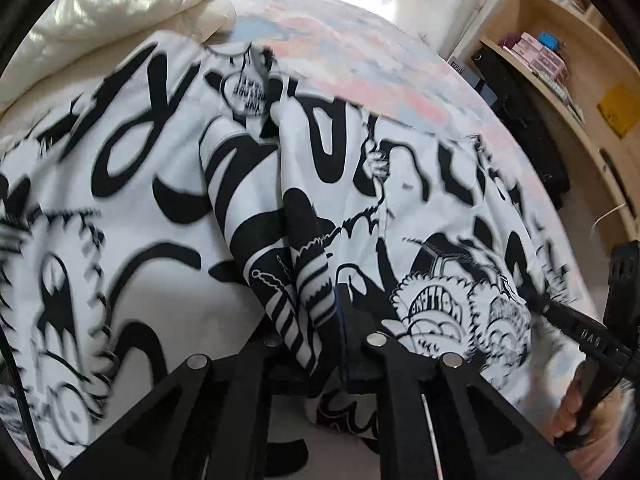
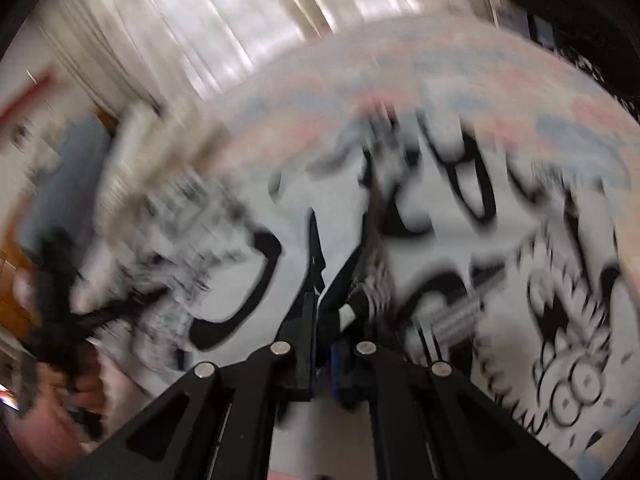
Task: Fold large clothes
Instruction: 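Lay the folded jacket on the bed and open both tools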
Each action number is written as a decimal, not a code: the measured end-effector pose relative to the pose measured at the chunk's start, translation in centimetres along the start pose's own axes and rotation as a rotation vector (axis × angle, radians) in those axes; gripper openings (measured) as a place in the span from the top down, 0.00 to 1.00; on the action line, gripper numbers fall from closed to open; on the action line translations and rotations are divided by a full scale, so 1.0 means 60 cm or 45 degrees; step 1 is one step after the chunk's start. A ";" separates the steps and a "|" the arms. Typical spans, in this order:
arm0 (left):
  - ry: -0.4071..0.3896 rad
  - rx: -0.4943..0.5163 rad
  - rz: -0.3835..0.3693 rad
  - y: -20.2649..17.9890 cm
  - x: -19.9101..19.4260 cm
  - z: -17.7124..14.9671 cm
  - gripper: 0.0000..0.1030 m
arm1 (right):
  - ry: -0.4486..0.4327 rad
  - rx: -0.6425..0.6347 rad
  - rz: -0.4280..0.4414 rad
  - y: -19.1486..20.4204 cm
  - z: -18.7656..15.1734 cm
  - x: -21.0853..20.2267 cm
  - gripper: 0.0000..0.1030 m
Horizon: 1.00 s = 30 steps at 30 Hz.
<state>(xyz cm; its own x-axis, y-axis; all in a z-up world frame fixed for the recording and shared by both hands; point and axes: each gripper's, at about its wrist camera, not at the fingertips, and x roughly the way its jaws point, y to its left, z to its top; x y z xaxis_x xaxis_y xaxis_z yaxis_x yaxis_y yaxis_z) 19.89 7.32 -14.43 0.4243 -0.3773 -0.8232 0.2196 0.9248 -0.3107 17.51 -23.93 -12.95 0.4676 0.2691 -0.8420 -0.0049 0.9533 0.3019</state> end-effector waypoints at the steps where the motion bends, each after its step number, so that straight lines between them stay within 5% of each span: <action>1: -0.022 0.024 0.022 -0.004 -0.002 -0.004 0.89 | 0.015 0.011 -0.017 0.000 -0.011 0.008 0.94; 5: -0.025 0.062 0.121 -0.020 -0.035 -0.006 0.67 | -0.004 -0.023 -0.098 0.020 -0.020 -0.028 0.89; 13: -0.171 0.123 0.146 -0.036 -0.174 -0.037 0.66 | -0.132 -0.210 -0.087 0.084 -0.039 -0.157 0.88; 17: -0.226 0.161 0.112 -0.068 -0.200 -0.033 0.66 | -0.184 -0.291 -0.028 0.131 -0.030 -0.179 0.66; 25: -0.192 0.190 0.234 -0.105 -0.091 -0.004 0.66 | -0.170 -0.239 -0.067 0.157 0.017 -0.046 0.65; 30: -0.055 0.127 0.293 -0.072 -0.008 -0.033 0.66 | -0.079 -0.157 -0.103 0.116 -0.006 0.036 0.65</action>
<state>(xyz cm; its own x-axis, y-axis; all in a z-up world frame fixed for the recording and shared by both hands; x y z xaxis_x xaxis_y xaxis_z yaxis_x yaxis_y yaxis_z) 17.04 3.62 -13.65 0.5095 -0.1610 -0.8453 0.1978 0.9779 -0.0671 18.14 -16.69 -12.83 0.5245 0.1853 -0.8310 -0.0718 0.9822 0.1737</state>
